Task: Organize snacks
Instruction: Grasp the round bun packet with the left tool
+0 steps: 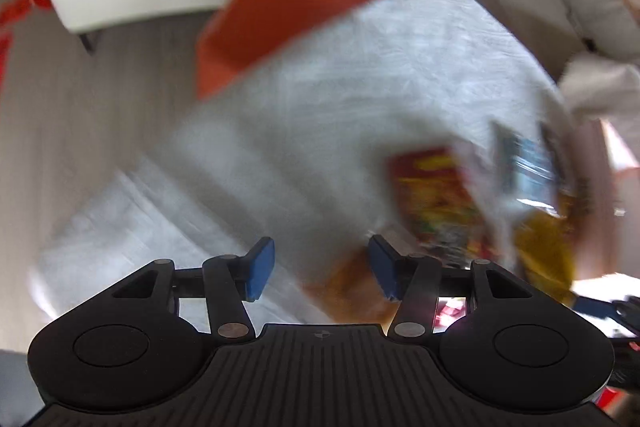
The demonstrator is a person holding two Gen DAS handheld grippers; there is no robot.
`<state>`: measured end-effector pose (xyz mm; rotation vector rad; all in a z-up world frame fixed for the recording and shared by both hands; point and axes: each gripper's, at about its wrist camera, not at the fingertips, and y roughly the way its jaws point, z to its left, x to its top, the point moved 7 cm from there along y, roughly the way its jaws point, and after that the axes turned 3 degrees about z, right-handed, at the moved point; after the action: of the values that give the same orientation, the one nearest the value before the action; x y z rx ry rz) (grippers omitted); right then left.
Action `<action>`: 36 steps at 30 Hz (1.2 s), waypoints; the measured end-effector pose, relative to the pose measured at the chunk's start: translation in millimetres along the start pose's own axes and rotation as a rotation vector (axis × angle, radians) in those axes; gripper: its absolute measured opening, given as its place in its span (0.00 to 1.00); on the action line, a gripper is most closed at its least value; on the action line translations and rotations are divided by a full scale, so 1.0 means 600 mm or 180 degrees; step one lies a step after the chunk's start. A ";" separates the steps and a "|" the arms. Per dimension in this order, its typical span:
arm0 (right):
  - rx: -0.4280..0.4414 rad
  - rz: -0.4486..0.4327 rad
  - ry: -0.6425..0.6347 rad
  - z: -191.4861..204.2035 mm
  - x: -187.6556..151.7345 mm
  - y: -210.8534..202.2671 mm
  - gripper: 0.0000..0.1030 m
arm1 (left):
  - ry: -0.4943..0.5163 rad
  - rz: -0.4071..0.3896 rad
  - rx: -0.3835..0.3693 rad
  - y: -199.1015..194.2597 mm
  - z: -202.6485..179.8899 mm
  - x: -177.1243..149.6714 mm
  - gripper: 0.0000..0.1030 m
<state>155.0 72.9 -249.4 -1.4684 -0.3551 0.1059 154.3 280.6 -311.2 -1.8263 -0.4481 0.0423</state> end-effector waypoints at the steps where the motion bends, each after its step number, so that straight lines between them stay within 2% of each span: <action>1: -0.0018 -0.0002 -0.0021 0.002 0.010 -0.001 0.65 | 0.0074 0.0032 -0.0042 0.001 -0.011 -0.008 0.56; 4: -0.0071 -0.0016 -0.0064 0.009 0.030 -0.006 0.65 | 0.0260 0.0087 -0.0142 -0.003 -0.038 -0.025 0.56; 7: -0.0091 -0.0032 -0.0145 0.012 0.038 -0.012 0.65 | 0.0290 0.0013 -0.0138 -0.022 -0.044 -0.035 0.56; 11: -0.0022 0.0027 -0.0272 0.010 0.035 0.003 0.66 | -0.0043 -0.0225 0.0041 -0.054 -0.015 -0.037 0.56; 13: 0.0002 0.0010 -0.0341 0.009 0.033 0.012 0.68 | -0.0087 -0.0218 0.0029 -0.050 -0.011 -0.044 0.56; 16: 0.0031 -0.0033 -0.0474 0.006 0.021 0.013 0.68 | 0.0297 -0.0124 0.0147 -0.030 -0.037 -0.051 0.57; 18: 0.0079 -0.0027 -0.0537 0.001 0.007 0.011 0.68 | 0.0776 -0.0038 0.0248 -0.014 -0.069 -0.062 0.57; 20: 0.0113 -0.0032 -0.0566 -0.007 -0.007 0.008 0.68 | 0.1226 0.0122 0.0329 0.003 -0.097 -0.077 0.63; 23: 0.0124 -0.0059 -0.0600 -0.022 -0.030 0.003 0.68 | 0.1707 0.0256 0.0517 0.022 -0.120 -0.094 0.64; 25: 0.0091 -0.0064 -0.0604 -0.033 -0.041 0.002 0.68 | 0.1555 0.0217 0.0519 0.023 -0.119 -0.085 0.63; 28: 0.0023 -0.0152 -0.0617 -0.044 -0.046 -0.010 0.68 | 0.0991 0.0187 0.0327 0.026 -0.107 -0.060 0.63; 31: -0.0084 -0.0369 -0.0678 -0.038 -0.031 -0.031 0.68 | 0.0799 0.0310 0.0253 0.021 -0.103 -0.054 0.58; 34: -0.0201 -0.0539 -0.0747 -0.014 0.010 -0.045 0.74 | 0.0419 0.0531 0.0100 0.006 -0.100 -0.090 0.58; 36: -0.0167 -0.0586 -0.0776 0.010 0.047 -0.042 0.74 | 0.0401 0.0641 -0.0001 -0.005 -0.110 -0.123 0.58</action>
<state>176.2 83.7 -219.4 -1.4703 -0.6938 0.1288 101.8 196.8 -303.2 -1.8567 -0.1748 0.0649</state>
